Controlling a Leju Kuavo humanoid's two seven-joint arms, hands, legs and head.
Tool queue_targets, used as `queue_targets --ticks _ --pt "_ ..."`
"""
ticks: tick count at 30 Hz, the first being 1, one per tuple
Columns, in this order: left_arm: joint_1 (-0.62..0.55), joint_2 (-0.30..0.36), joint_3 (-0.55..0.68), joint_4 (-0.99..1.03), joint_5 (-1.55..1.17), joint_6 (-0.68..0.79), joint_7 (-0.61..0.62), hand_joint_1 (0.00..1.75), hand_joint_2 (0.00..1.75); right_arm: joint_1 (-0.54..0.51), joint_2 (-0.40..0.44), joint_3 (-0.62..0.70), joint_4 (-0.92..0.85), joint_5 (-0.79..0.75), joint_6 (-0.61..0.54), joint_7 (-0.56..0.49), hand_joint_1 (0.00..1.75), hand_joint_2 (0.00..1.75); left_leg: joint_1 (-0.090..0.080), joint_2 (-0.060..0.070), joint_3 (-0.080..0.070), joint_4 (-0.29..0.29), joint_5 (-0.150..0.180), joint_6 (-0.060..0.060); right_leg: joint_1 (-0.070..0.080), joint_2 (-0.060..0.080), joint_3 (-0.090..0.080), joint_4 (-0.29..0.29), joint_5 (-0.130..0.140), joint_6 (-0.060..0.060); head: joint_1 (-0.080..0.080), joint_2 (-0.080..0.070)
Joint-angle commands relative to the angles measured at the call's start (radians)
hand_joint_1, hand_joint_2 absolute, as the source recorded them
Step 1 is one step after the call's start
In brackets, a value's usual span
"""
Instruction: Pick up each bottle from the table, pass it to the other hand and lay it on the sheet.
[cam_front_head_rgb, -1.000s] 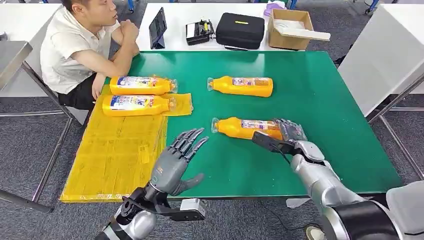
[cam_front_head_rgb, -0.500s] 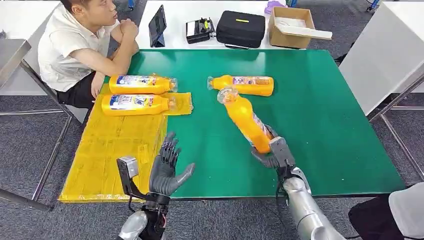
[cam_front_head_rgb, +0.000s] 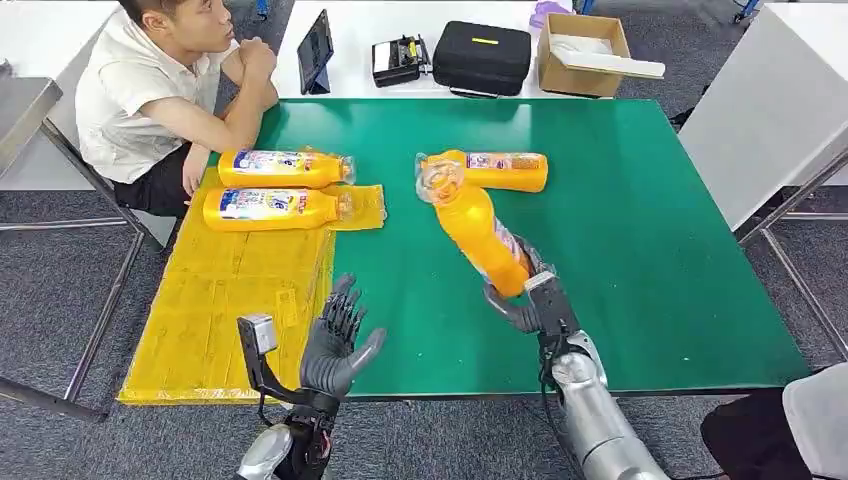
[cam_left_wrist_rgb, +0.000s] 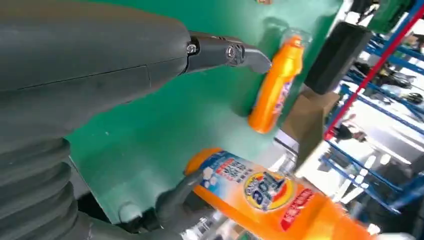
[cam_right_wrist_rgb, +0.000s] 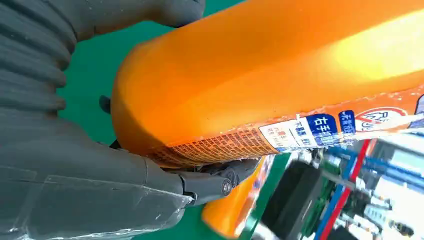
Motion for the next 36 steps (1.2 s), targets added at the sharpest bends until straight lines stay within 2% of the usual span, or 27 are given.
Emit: queue_targets --ticks 1,3,7,11,14,18,19,22,29,30,31,33,34,35,36 --pt "-0.101 0.002 -0.067 0.082 -0.222 0.162 -0.097 0.00 1.75 -0.068 0.056 0.267 0.042 0.059 -0.011 0.060 1.75 1.75 0.001 0.004 0.002 0.000 -0.001 -0.001 0.001 0.003 0.001 0.000 0.000 -0.003 0.000 0.000" --pt "-0.120 -0.011 -0.039 0.072 -0.280 0.224 -0.127 0.00 1.75 -0.086 0.069 0.330 0.054 0.067 -0.009 0.099 1.75 1.75 0.002 0.004 0.001 0.000 -0.001 -0.001 0.002 0.003 0.000 0.000 0.000 -0.003 0.000 0.000" --pt "-0.126 -0.028 0.023 0.056 -0.245 0.230 -0.090 0.00 1.75 -0.099 0.084 0.407 0.049 0.139 -0.076 0.118 1.75 1.75 0.003 0.005 0.003 0.002 -0.002 0.000 0.003 0.003 0.002 0.001 -0.001 -0.005 0.000 0.000" --pt "-0.130 -0.032 0.085 0.037 -0.258 0.239 -0.136 0.00 1.75 -0.085 0.088 0.509 -0.002 0.155 -0.082 0.140 1.75 1.75 0.002 0.005 0.002 0.000 -0.001 0.000 0.002 0.003 0.002 0.000 0.000 -0.004 0.000 0.000" --pt "-0.112 -0.043 0.089 -0.001 -0.209 0.175 -0.101 0.00 1.75 -0.079 0.088 0.544 -0.014 0.143 -0.093 0.154 1.75 1.75 0.002 0.004 0.003 0.001 -0.002 -0.001 0.003 0.002 0.002 0.001 -0.001 -0.005 0.000 0.000" --pt "-0.097 -0.032 0.072 -0.014 -0.071 0.016 -0.014 0.00 1.75 -0.102 0.085 0.567 0.026 0.111 -0.103 0.149 1.75 1.75 0.002 0.004 0.003 0.001 -0.002 0.000 0.003 0.002 0.003 0.000 -0.001 -0.004 0.000 0.000" --pt "-0.093 -0.035 0.076 -0.014 -0.054 -0.002 -0.027 0.00 1.75 -0.108 0.086 0.565 0.043 0.099 -0.099 0.141 1.75 1.75 0.001 0.003 0.001 0.000 -0.001 0.000 0.001 0.002 0.001 0.000 0.000 -0.002 0.000 0.000" --pt "-0.107 -0.042 0.093 -0.015 -0.056 0.001 -0.073 0.00 1.75 -0.111 0.099 0.568 0.060 0.071 -0.071 0.111 1.75 1.75 0.002 0.003 0.002 0.001 -0.001 0.000 0.002 0.002 0.002 0.000 -0.001 -0.004 0.000 0.000" --pt "-0.115 -0.044 0.102 -0.018 -0.048 0.001 -0.069 0.00 1.75 -0.102 0.102 0.571 0.060 0.062 -0.063 0.105 1.75 1.75 0.002 0.003 0.002 0.001 -0.001 0.000 0.002 0.001 0.001 0.000 -0.001 -0.004 0.000 0.000" --pt "-0.111 -0.047 0.109 -0.018 -0.032 -0.004 -0.063 1.48 1.75 -0.101 0.099 0.571 0.056 0.058 -0.060 0.104 1.75 1.75 0.002 0.002 0.001 0.000 -0.001 0.000 0.002 0.001 0.000 0.000 -0.001 -0.003 0.000 0.000" --pt "-0.104 -0.045 0.111 -0.039 0.003 -0.049 -0.065 1.75 1.75 -0.093 0.097 0.569 0.051 0.043 -0.047 0.095 1.75 1.75 0.002 0.003 0.002 0.001 -0.002 0.000 0.002 0.001 0.002 0.000 -0.001 -0.004 0.000 0.000" --pt "-0.096 -0.042 0.122 -0.062 0.042 -0.087 -0.054 1.75 1.75 -0.081 0.093 0.562 0.055 0.014 -0.022 0.083 1.75 1.75 0.002 0.002 0.002 0.001 -0.002 0.000 0.003 0.000 0.002 0.000 -0.002 -0.004 0.000 0.000" --pt "-0.090 -0.042 0.129 -0.078 0.069 -0.115 -0.049 1.75 1.75 -0.073 0.092 0.552 0.059 -0.012 -0.001 0.069 0.10 1.75 0.002 0.001 0.000 0.000 -0.001 0.000 0.002 0.000 0.000 0.000 -0.001 -0.003 0.000 0.000" --pt "-0.085 -0.045 0.140 -0.086 0.099 -0.133 -0.037 1.75 1.75 -0.069 0.092 0.546 0.064 -0.026 0.009 0.063 0.00 1.75 0.002 0.002 0.002 0.000 -0.002 0.000 0.003 0.000 0.002 0.000 -0.002 -0.004 0.000 0.000" --pt "-0.081 -0.045 0.143 -0.094 0.128 -0.156 -0.027 1.75 1.75 -0.065 0.097 0.533 0.071 -0.065 0.053 0.051 0.00 1.75 0.002 0.001 0.001 0.000 -0.001 0.000 0.002 -0.001 0.001 0.000 -0.001 -0.003 0.000 0.000"
